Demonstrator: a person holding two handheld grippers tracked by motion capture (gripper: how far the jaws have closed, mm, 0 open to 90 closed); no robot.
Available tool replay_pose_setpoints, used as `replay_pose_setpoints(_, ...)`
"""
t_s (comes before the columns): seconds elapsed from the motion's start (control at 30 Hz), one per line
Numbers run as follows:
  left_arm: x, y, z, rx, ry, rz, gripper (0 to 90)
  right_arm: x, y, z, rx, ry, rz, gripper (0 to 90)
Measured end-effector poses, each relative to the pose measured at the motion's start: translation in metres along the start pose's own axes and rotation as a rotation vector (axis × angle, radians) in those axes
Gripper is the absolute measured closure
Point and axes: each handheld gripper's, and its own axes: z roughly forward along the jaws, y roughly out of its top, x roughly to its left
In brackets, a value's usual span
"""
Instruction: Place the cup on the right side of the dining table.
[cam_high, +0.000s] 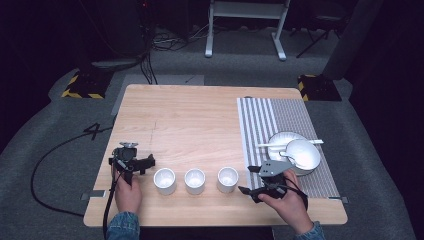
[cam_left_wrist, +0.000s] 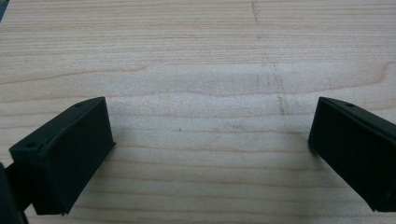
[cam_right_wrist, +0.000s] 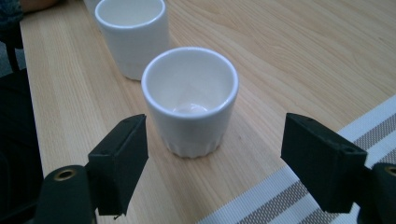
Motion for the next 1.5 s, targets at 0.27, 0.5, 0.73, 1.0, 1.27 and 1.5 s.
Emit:
replay_pose_setpoints(0.27,0.000,0.000,0.000,0.000,0.000,0.000,0.1,0.005,0.017,0.008,-0.022,0.019,-0.016,20.8)
replay_pose_setpoints(0.5,0.000,0.000,0.000,0.000,0.000,0.000,0.1,0.006,0.026,0.019,-0.032,0.042,0.000,16.9)
replay_pose_setpoints(0.73,0.000,0.000,0.000,0.000,0.000,0.000,0.1,0.011,0.032,0.037,-0.049,0.086,0.009,16.2)
replay_pose_setpoints(1.0,0.000,0.000,0.000,0.000,0.000,0.000,0.1,0.008,0.029,0.056,-0.036,0.068,0.011,16.0)
replay_pose_setpoints(1.27,0.000,0.000,0.000,0.000,0.000,0.000,0.1,0.006,0.018,0.068,-0.037,0.061,0.051,17.2)
replay_pose_setpoints(1.5,0.000,0.000,0.000,0.000,0.000,0.000,0.1,0.008,0.010,0.075,-0.021,0.052,0.070,23.4)
